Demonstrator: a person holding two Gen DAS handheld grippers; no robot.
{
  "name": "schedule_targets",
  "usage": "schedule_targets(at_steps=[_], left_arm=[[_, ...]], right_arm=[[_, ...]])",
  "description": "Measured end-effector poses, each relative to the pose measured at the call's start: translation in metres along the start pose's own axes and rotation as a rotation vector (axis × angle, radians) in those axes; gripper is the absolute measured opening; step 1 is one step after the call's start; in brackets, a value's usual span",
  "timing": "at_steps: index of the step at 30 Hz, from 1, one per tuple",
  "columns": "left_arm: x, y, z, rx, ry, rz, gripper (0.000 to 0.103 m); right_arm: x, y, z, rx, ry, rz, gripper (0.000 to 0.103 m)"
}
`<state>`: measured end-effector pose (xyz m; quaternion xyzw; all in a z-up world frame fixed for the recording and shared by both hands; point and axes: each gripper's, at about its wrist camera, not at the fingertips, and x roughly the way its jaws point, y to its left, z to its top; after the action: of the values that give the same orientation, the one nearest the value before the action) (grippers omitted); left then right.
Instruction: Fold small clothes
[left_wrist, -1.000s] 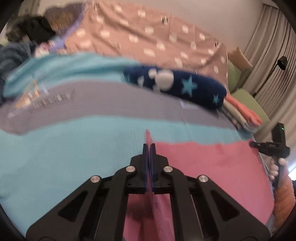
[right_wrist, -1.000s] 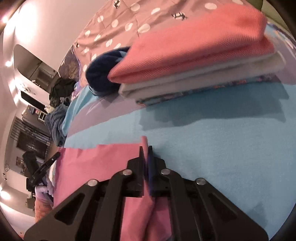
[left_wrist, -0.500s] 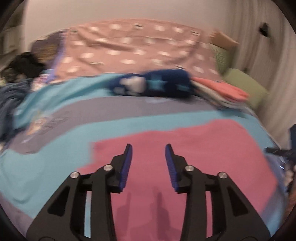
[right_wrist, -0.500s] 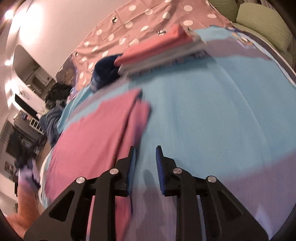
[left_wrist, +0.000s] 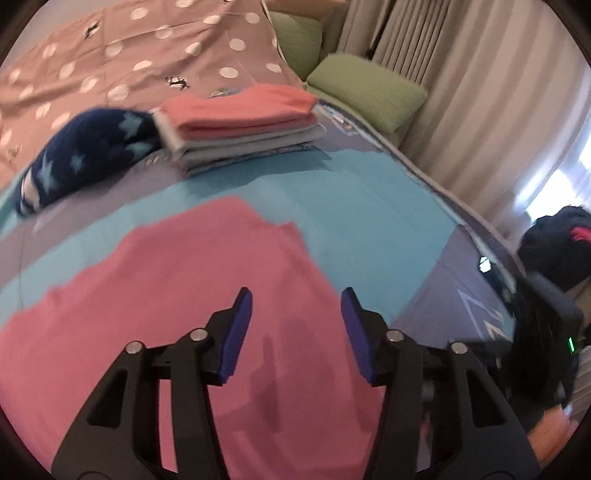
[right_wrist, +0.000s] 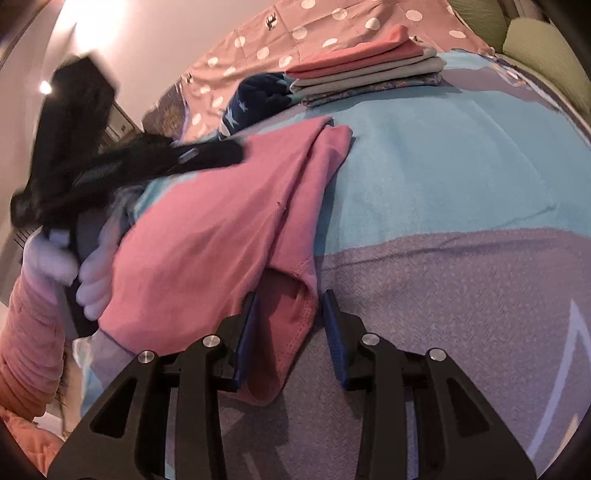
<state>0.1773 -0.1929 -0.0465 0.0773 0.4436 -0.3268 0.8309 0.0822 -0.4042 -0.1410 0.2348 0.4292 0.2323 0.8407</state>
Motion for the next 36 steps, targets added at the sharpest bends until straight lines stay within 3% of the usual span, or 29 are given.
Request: schedule_targets(at_steps=[5,11,13,17,20,25,29,33,34,36], left_arm=[[0.047,-0.039,0.044,0.183,0.084,0.161,0.043],[0.098,-0.041,0.063,0.288,0.239,0.334,0.04],[0.11,-0.037,0.066,0.287,0.281,0.3,0.007],[0.11,-0.031,0.083,0.235,0.229,0.26,0.0],[0.105,-0.015,0.102,0.107,0.155,0.207,0.0],[0.078,-0.017,0.103,0.114,0.081,0.167,0.004],[0.046,-0.011,0.083,0.114,0.024,0.14,0.032],[0.023,0.009,0.035,0.075,0.023,0.098,0.033],[0.021,0.015,0.026,0.062,0.027,0.075,0.033],[0.028,0.021,0.004,0.039,0.046,0.038,0.03]], right_arm=[[-0.003,-0.009,0.001,0.037,-0.012,0.055,0.036],[-0.005,-0.014,-0.001,0.051,-0.019,0.082,0.036],[-0.005,-0.013,-0.001,0.049,-0.019,0.082,0.036],[-0.004,-0.012,-0.001,0.047,-0.019,0.08,0.036],[-0.002,-0.011,-0.001,0.05,-0.02,0.085,0.036],[-0.001,-0.012,0.0,0.051,-0.02,0.085,0.036],[-0.001,-0.012,0.0,0.051,-0.021,0.083,0.036],[0.0,-0.013,0.002,0.076,-0.028,0.062,0.035],[-0.001,-0.014,0.003,0.088,-0.034,0.053,0.031],[0.004,-0.016,0.006,0.116,-0.031,0.022,0.011]])
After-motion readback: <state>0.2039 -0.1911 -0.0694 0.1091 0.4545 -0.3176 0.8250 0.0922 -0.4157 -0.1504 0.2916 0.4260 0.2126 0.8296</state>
